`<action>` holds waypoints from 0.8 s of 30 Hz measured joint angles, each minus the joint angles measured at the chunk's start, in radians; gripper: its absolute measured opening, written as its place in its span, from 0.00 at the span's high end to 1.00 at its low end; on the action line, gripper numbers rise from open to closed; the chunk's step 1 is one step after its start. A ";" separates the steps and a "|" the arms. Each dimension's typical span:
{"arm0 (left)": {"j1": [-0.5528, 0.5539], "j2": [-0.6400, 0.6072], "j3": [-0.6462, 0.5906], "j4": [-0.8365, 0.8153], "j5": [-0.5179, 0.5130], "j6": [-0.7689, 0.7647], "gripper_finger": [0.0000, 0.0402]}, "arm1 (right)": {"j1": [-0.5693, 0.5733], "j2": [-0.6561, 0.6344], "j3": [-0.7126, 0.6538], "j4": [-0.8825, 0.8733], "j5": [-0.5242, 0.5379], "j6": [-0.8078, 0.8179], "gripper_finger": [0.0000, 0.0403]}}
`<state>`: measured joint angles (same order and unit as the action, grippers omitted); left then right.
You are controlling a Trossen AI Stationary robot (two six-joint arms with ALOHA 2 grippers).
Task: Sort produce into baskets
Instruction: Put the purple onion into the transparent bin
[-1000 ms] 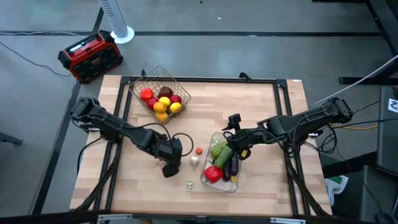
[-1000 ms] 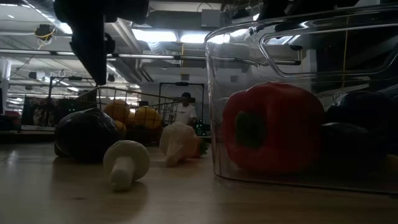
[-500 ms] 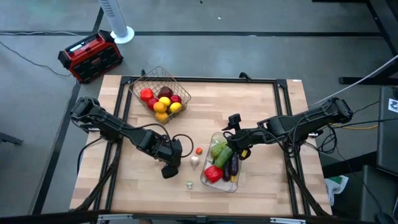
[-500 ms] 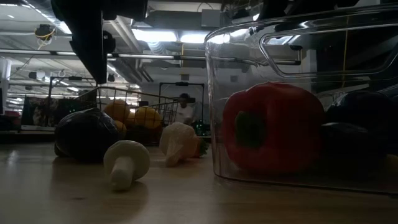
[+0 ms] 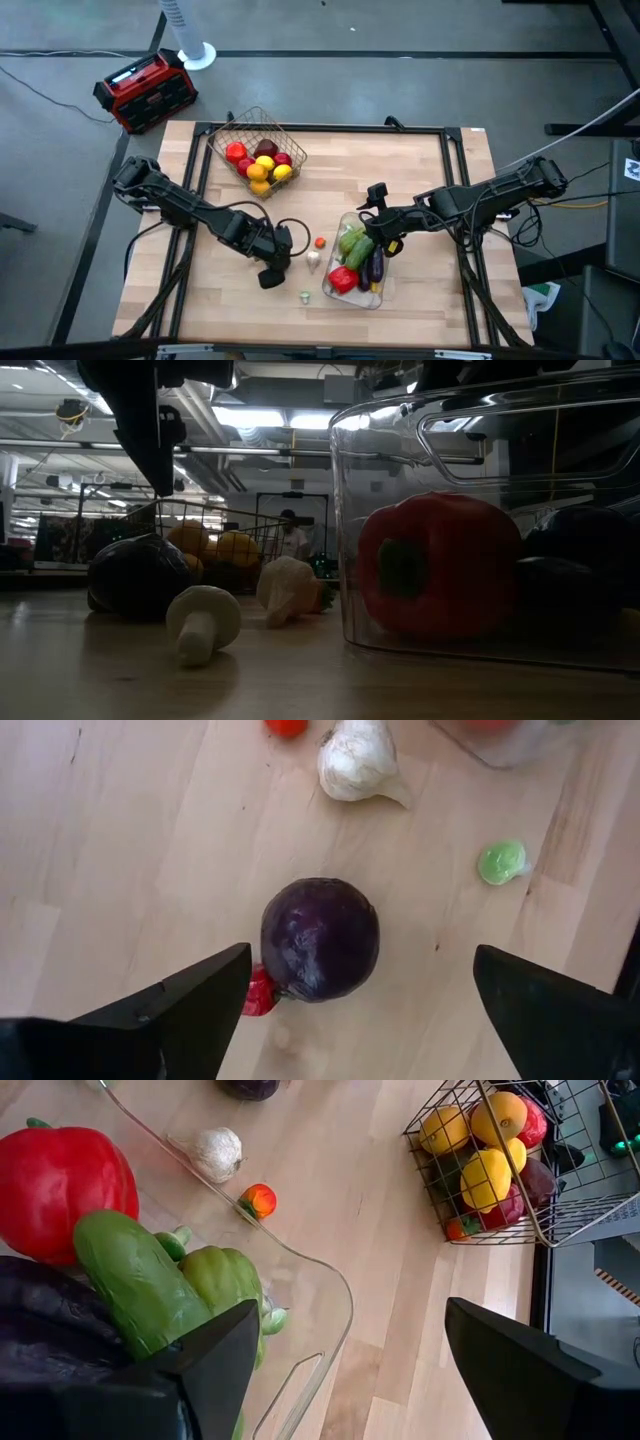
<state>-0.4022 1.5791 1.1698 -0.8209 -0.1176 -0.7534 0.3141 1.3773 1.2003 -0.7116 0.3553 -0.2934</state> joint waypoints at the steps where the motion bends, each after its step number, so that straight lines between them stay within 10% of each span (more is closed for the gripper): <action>1: -0.003 0.000 0.000 0.004 -0.001 -0.007 0.07 | 0.000 0.000 0.000 0.000 0.000 0.000 0.21; 24: -0.039 0.223 -0.002 0.025 -0.068 0.032 0.08 | 0.000 0.000 0.000 0.000 -0.001 0.000 0.21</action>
<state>-0.4408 1.8018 1.1679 -0.7954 -0.1853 -0.7217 0.3141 1.3777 1.2003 -0.7113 0.3546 -0.2932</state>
